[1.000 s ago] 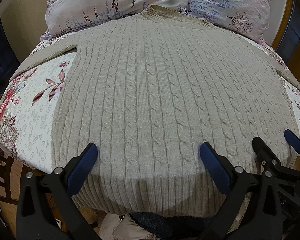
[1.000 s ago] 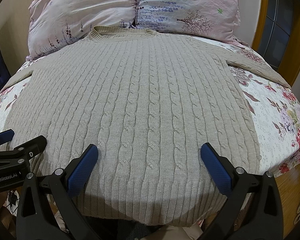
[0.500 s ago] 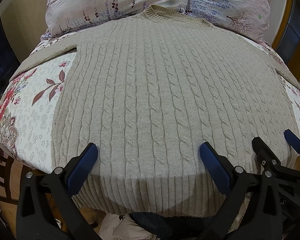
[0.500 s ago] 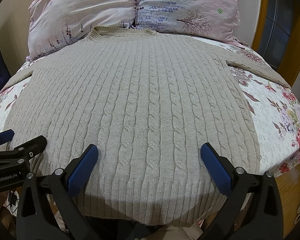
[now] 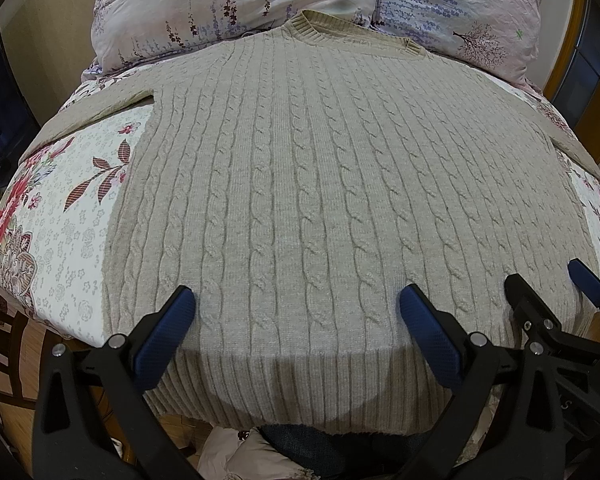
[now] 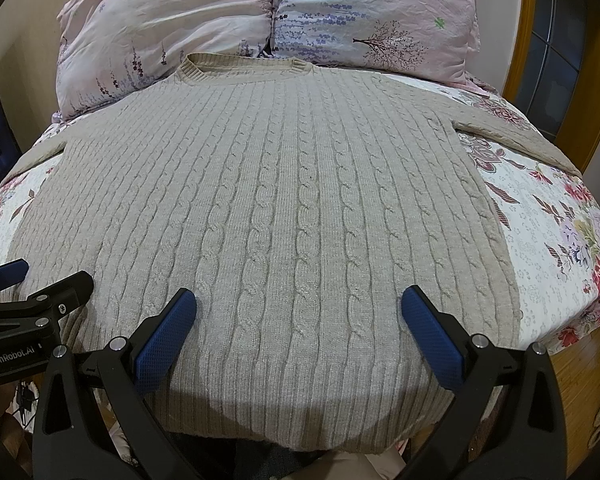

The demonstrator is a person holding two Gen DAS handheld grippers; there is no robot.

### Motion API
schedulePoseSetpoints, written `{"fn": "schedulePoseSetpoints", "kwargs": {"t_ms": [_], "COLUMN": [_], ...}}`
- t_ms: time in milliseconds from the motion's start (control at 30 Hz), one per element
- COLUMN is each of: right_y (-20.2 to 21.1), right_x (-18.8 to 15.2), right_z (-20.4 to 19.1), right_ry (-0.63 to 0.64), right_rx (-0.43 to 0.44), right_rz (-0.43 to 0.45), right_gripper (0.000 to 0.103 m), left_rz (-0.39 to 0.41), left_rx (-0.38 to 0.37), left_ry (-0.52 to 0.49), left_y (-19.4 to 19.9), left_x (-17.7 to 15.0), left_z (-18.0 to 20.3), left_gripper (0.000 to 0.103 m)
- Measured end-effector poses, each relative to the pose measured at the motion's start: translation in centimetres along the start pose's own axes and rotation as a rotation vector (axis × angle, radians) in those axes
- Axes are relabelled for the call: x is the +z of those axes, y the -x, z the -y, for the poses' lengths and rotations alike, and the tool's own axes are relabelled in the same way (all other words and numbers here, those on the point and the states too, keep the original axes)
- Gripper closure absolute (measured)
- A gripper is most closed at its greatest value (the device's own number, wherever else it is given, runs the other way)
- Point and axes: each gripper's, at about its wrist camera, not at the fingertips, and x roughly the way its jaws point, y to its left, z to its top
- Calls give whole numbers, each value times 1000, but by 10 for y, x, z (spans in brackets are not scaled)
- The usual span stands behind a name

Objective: Fold small clothes

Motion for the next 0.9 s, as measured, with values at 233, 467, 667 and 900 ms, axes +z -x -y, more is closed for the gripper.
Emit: {"fn": "schedulePoseSetpoints", "kwargs": {"t_ms": [233,467,667,900], "right_y": [0,0,0,-5], "right_x": [0,0,0,4], "right_z": [0,-1,-1,3], "right_ry": [0,0,5,63], "right_rx": [0,0,3,69], "right_rz": [0,2,15,78], "right_gripper": [1,1,1,1], "left_rz": [0,-1,-6,-6], "left_rx": [0,1,4,-3], "left_ry": [0,0,-2,-21], "left_y": [0,0,0,-2], "left_x": [0,0,1,6], "left_z": [0,0,2,1], "left_gripper": [2,2,2,2]}}
